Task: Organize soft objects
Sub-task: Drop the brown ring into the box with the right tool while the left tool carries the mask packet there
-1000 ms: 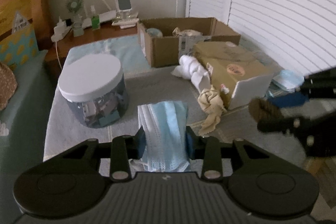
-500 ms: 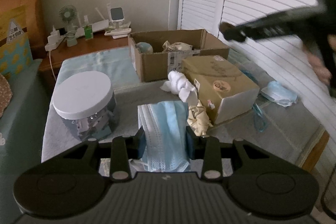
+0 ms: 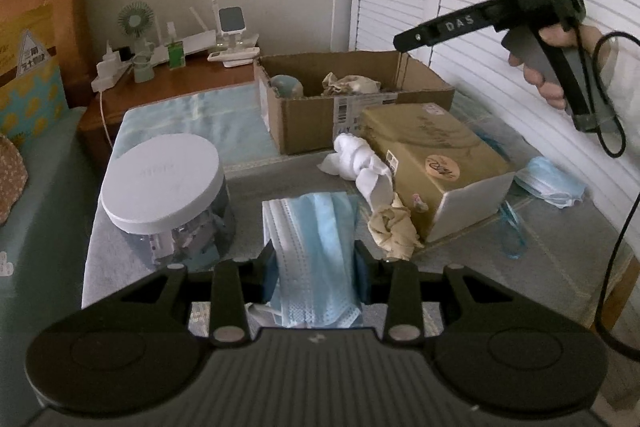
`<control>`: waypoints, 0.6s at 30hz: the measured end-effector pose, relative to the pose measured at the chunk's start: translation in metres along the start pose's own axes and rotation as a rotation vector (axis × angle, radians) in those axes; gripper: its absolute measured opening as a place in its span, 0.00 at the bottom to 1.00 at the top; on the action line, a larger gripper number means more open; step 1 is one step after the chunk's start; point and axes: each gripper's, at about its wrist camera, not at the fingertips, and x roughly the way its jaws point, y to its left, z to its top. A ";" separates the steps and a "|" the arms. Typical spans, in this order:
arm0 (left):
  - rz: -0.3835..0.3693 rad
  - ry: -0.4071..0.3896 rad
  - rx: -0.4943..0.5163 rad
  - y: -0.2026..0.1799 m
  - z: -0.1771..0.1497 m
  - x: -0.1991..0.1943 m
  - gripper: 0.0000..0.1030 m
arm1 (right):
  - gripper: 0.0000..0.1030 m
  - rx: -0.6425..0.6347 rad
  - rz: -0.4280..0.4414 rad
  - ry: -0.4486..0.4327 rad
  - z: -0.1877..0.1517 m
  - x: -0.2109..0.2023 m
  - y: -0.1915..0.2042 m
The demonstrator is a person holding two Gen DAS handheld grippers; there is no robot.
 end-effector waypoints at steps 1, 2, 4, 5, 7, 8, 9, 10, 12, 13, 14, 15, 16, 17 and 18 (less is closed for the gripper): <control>-0.003 0.001 0.004 0.000 0.001 0.000 0.35 | 1.00 0.004 0.011 0.005 -0.002 -0.001 -0.001; -0.008 0.002 0.007 0.000 0.002 0.000 0.35 | 1.00 0.007 0.014 0.013 -0.004 -0.002 -0.001; -0.019 0.002 0.019 -0.001 0.005 0.000 0.35 | 1.00 0.000 0.003 0.018 -0.008 -0.005 0.002; -0.023 0.000 0.028 -0.002 0.006 0.000 0.35 | 1.00 -0.004 -0.002 0.025 -0.011 -0.007 0.004; -0.032 -0.005 0.044 -0.004 0.010 -0.001 0.35 | 1.00 0.004 -0.009 0.055 -0.017 -0.011 0.007; -0.038 -0.006 0.051 -0.004 0.014 -0.001 0.35 | 1.00 0.014 -0.008 0.062 -0.021 -0.014 0.008; -0.047 -0.006 0.055 -0.004 0.017 -0.001 0.35 | 1.00 0.026 -0.012 0.068 -0.025 -0.019 0.010; -0.058 -0.008 0.060 -0.004 0.021 -0.002 0.35 | 1.00 0.038 -0.021 0.074 -0.029 -0.023 0.011; -0.070 -0.013 0.074 -0.006 0.028 -0.002 0.35 | 1.00 0.069 -0.018 0.077 -0.037 -0.035 0.015; -0.073 -0.014 0.082 -0.006 0.032 -0.002 0.35 | 1.00 0.086 -0.008 0.080 -0.043 -0.041 0.017; -0.078 -0.017 0.091 -0.007 0.036 -0.002 0.35 | 1.00 0.099 -0.012 0.088 -0.048 -0.048 0.019; -0.084 -0.022 0.101 -0.008 0.040 -0.002 0.35 | 1.00 0.110 -0.019 0.092 -0.053 -0.053 0.021; -0.087 -0.025 0.108 -0.010 0.044 -0.002 0.35 | 1.00 0.125 -0.026 0.096 -0.059 -0.060 0.022; -0.089 -0.029 0.113 -0.010 0.049 -0.002 0.35 | 1.00 0.139 -0.030 0.101 -0.064 -0.065 0.024; -0.096 -0.033 0.121 -0.011 0.054 -0.001 0.35 | 1.00 0.152 -0.034 0.101 -0.069 -0.071 0.026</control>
